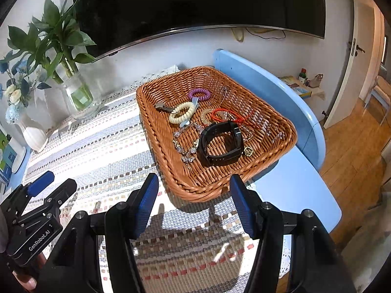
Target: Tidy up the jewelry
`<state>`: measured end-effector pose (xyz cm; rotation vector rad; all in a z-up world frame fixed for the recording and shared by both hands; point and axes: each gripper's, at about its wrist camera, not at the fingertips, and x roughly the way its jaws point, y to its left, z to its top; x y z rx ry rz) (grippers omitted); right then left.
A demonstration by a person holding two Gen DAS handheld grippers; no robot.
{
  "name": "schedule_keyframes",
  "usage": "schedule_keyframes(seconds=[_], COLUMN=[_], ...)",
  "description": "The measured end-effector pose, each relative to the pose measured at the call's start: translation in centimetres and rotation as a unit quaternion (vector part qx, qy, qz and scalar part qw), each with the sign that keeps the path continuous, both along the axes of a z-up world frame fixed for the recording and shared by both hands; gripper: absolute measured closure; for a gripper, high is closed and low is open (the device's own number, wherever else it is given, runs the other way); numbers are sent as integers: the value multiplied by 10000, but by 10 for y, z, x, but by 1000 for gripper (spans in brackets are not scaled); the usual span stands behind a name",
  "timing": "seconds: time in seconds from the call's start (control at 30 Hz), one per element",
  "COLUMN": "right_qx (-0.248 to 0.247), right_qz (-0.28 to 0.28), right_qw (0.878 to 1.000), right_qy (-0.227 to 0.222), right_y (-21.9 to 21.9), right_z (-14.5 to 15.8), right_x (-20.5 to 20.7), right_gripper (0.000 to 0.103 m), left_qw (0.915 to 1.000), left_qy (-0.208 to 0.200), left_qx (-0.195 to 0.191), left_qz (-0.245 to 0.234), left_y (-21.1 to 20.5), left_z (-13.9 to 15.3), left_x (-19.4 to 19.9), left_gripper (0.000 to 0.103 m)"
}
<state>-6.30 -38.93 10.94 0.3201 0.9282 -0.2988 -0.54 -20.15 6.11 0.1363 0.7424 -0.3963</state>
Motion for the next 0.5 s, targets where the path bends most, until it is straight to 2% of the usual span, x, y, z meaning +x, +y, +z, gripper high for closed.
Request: schedule_keyframes(seconds=[0.33,0.5], right_qx=[8,21], right_qz=[9,48], right_qw=[10000,10000], right_qy=[16,71], right_y=[1,2], right_z=[1,-2], right_x=[-1,1], right_gripper=[40,40], left_qw=[9999,9994], left_qy=[112,166], left_qx=[-36,-291], left_qz=[11,25], left_y=[2,6], left_z=[-3,-2], left_x=[-2,-1], left_gripper=[38,38])
